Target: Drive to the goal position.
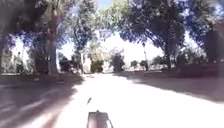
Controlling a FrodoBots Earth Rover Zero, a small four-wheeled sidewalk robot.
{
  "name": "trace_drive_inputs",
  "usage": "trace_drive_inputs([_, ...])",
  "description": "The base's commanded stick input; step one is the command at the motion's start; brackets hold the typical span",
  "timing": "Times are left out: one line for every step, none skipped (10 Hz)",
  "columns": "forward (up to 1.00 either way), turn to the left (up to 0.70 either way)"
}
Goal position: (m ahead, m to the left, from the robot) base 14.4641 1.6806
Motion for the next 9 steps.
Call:
trace_drive_inputs([1.0,0.04])
trace_drive_inputs([1.0,0.0])
trace_drive_inputs([1.0,0.0])
trace_drive_inputs([1.0,0.0])
trace_drive_inputs([1.0,0.0])
trace_drive_inputs([1.0,0.0])
trace_drive_inputs([1.0,0.0])
trace_drive_inputs([1.0,0.0])
trace_drive_inputs([1.0,0.0])
